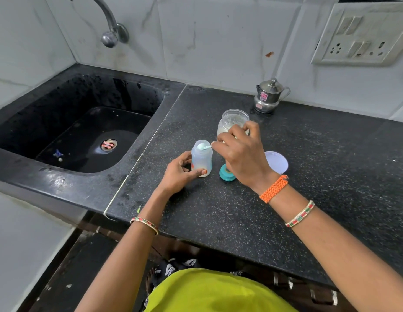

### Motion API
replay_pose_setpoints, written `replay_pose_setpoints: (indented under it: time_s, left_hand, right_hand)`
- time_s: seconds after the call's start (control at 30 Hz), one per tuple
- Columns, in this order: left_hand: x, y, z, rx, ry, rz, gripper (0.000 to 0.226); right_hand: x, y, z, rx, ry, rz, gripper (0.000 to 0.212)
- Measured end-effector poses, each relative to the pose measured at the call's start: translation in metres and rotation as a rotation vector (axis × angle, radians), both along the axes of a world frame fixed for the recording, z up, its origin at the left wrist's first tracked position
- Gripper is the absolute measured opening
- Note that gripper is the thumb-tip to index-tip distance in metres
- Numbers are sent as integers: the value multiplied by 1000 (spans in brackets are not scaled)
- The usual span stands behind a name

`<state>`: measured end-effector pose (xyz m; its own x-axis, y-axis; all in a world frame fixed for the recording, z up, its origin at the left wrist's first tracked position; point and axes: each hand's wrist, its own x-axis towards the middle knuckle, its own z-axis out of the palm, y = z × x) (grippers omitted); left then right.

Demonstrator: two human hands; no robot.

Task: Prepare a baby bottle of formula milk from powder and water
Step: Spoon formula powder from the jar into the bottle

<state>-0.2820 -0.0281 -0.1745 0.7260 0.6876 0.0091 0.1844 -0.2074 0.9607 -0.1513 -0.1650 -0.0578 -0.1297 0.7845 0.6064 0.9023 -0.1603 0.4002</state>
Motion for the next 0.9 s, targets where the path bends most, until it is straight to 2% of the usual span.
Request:
replay_pose_setpoints:
  time_s: [0.3,0.63,0.73,0.83,0.9]
  left_hand:
    - [0,-1,3,8,13,11,53]
    - [1,-3,3,-3,9,36,50]
    - [1,-2,3,-20,19,24,51]
    - [-2,-1,7,-60,42,-58,55]
    - [-4,1,11,-55,101,-138,66]
  right_hand:
    - [7,-3,-8,75,55,89,32]
    - [12,-4,-14,63,78,128,30]
    - [15,-2,-12,137,240,95,29]
    - [17,0,-8,213,496,45,21]
    - [22,2,-6,258,702,11,15]
